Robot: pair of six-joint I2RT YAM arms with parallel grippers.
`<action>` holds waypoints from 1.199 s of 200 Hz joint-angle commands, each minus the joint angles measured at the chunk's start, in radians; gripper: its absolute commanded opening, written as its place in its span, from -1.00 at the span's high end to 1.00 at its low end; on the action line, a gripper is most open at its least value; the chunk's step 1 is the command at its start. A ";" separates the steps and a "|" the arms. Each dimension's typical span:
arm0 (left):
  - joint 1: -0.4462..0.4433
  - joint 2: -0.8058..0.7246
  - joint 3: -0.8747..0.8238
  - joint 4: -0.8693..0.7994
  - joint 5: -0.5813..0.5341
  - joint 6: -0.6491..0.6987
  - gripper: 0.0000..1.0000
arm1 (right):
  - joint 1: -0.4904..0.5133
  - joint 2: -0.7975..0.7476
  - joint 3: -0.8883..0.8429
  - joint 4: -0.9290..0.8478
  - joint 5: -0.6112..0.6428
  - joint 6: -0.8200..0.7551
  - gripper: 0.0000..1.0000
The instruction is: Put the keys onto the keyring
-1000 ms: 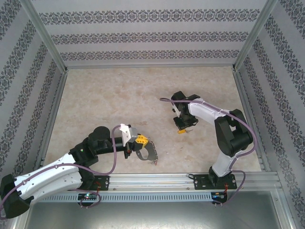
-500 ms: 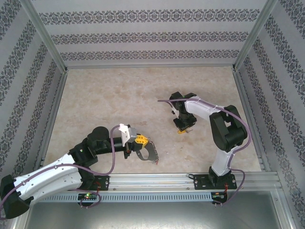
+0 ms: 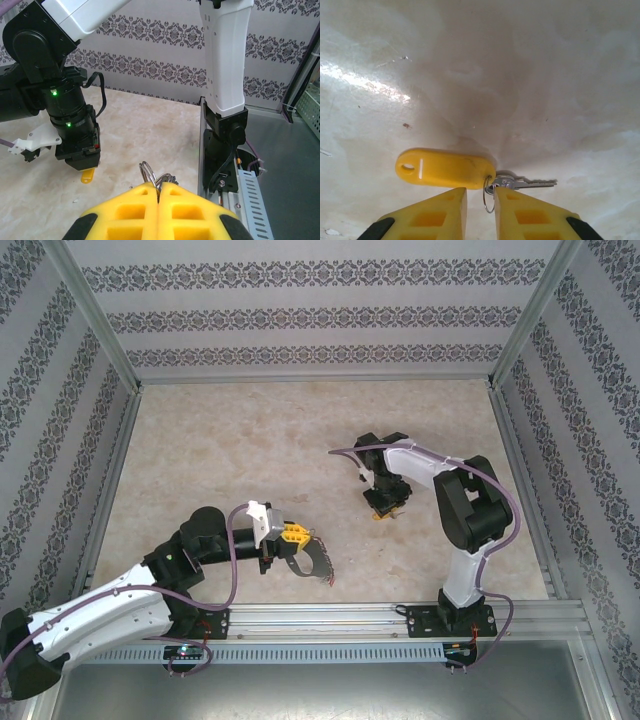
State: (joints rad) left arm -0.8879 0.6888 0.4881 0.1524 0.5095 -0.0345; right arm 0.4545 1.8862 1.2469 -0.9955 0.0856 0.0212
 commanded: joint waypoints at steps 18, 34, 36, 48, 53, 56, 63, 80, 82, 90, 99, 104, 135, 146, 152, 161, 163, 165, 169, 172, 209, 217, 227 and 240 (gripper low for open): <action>0.009 -0.026 -0.008 0.085 0.028 -0.018 1.00 | 0.003 0.032 0.023 -0.024 0.001 -0.017 0.56; 0.009 -0.030 -0.007 0.085 0.028 -0.018 1.00 | 0.001 0.040 0.031 -0.022 0.002 -0.019 0.58; 0.009 -0.029 -0.008 0.085 0.029 -0.018 1.00 | 0.001 0.040 0.032 -0.022 0.002 -0.019 0.58; 0.009 -0.031 -0.009 0.085 0.028 -0.018 1.00 | -0.002 0.046 0.034 -0.022 0.001 -0.021 0.60; 0.009 -0.032 -0.008 0.085 0.028 -0.018 1.00 | -0.003 0.049 0.035 -0.022 0.001 -0.023 0.61; 0.009 -0.034 -0.009 0.085 0.028 -0.018 1.00 | -0.003 0.050 0.036 -0.022 0.000 -0.024 0.62; 0.009 -0.035 -0.008 0.087 0.028 -0.018 1.00 | -0.005 0.052 0.036 -0.022 -0.002 -0.025 0.65; 0.009 -0.038 -0.010 0.087 0.029 -0.018 1.00 | -0.010 0.053 0.036 -0.023 -0.007 -0.030 0.76; 0.009 -0.038 -0.010 0.087 0.029 -0.018 1.00 | -0.011 0.051 0.036 -0.023 -0.007 -0.030 0.78; 0.009 -0.038 -0.011 0.087 0.027 -0.019 1.00 | -0.012 0.047 0.034 -0.023 -0.007 -0.030 0.84; 0.009 -0.038 -0.011 0.087 0.028 -0.019 1.00 | -0.014 0.037 0.033 -0.022 -0.010 -0.030 0.91; 0.009 -0.037 -0.012 0.087 0.026 -0.019 1.00 | -0.014 0.031 0.032 -0.021 -0.010 -0.030 0.93; 0.009 -0.034 -0.009 0.084 0.025 -0.019 1.00 | -0.011 -0.049 0.027 -0.015 -0.029 -0.017 1.00; 0.009 -0.032 -0.009 0.081 0.023 -0.019 1.00 | -0.007 -0.089 0.023 -0.013 -0.040 -0.010 1.00; 0.009 -0.031 -0.008 0.079 0.024 -0.019 1.00 | -0.006 -0.114 0.017 -0.009 -0.053 -0.007 1.00; 0.009 -0.028 -0.005 0.076 0.022 -0.018 1.00 | -0.001 -0.158 0.007 0.005 -0.079 -0.001 1.00; 0.009 -0.028 -0.005 0.075 0.023 -0.018 1.00 | 0.001 -0.169 0.002 0.009 -0.086 0.000 1.00; 0.009 -0.028 -0.004 0.074 0.022 -0.018 1.00 | 0.002 -0.181 -0.001 0.016 -0.094 0.001 1.00; 0.009 -0.026 -0.003 0.074 0.021 -0.016 1.00 | 0.006 -0.205 -0.010 0.030 -0.112 0.003 1.00; 0.009 -0.026 -0.004 0.073 0.021 -0.016 1.00 | 0.009 -0.224 -0.016 0.040 -0.128 0.002 1.00; 0.010 -0.014 0.010 0.048 0.012 0.001 1.00 | 0.065 -0.486 -0.133 0.271 -0.359 0.023 1.00; 0.009 -0.009 0.014 0.043 0.011 0.005 1.00 | 0.073 -0.543 -0.164 0.334 -0.400 0.039 1.00; 0.009 -0.001 0.020 0.037 0.012 0.010 1.00 | 0.085 -0.613 -0.208 0.425 -0.460 0.059 1.00; 0.009 0.009 0.032 0.025 0.008 0.018 1.00 | 0.113 -0.702 -0.274 0.560 -0.526 0.080 1.00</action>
State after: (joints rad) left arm -0.8879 0.6895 0.4862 0.1650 0.5163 -0.0341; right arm 0.5343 1.3071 1.0687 -0.7025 -0.2516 0.0460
